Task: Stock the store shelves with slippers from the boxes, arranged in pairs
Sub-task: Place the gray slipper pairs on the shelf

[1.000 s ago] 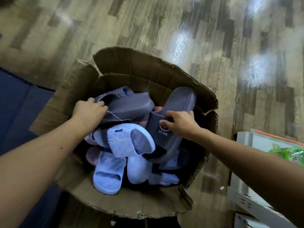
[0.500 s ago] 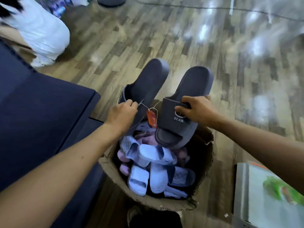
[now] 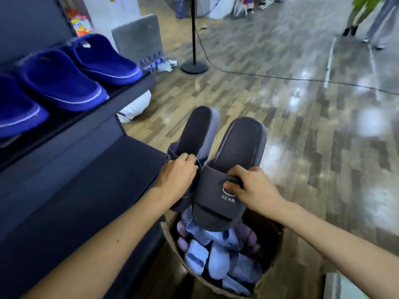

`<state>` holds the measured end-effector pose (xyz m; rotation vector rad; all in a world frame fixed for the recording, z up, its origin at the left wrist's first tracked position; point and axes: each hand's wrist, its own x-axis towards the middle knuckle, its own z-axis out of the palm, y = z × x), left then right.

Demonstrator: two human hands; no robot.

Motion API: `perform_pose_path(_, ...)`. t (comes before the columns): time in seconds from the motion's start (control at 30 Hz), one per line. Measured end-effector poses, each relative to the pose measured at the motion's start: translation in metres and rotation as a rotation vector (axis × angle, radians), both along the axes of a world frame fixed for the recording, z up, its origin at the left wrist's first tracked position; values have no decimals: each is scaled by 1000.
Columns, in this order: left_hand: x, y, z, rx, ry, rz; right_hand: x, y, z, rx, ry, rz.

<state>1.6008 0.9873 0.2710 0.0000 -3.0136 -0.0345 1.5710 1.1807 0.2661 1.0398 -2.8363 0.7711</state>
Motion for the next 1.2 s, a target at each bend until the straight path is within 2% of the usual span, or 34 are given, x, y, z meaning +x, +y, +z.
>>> perform_pose_path(0.2, 43, 34, 47, 116, -112, -181, 26, 17, 33, -91, 7, 43)
perform_pose_path(0.27, 55, 41, 56, 65, -133, -228, 37, 27, 35, -93, -10, 95)
perform_pose_path(0.4, 79, 48, 51, -7, -172, -282, 50, 39, 52, 57, -77, 302)
perform_pose_path(0.47, 96, 47, 48, -24, -157, -236, 49, 35, 69, 57, -131, 376)
perform_pose_path(0.5, 107, 48, 49, -21, -177, -236, 48, 31, 77, 49, -64, 403)
perform_pose_path(0.57, 134, 51, 60, -59, -309, -222, 44, 16, 89, 51, 226, 502)
perform_pose_path(0.63, 159, 49, 68, -193, -379, -224, 48, -4, 91, 223, 324, 665)
perform_pose_path(0.7, 184, 42, 73, -164, -395, -160, 63, -25, 83, 530, 235, 797)
perform_pose_path(0.77, 213, 34, 78, -116, -354, -159, 90, -44, 74, 665, 222, 903)
perform_pose_path(0.97, 318, 18, 94, -123, -311, 24, 192, -102, 73, 484, 275, 1044)
perform_pose_path(1.1, 404, 9, 91, -222, -118, 190, 259, -136, 79, 341, 346, 1158)
perform_pose_path(1.17, 453, 5, 83, -184, -58, 282, 301, -151, 82, 208, 449, 1231)
perform_pose_path(1.2, 478, 2, 78, -169, -38, 319, 325, -158, 85, 210, 504, 1241)
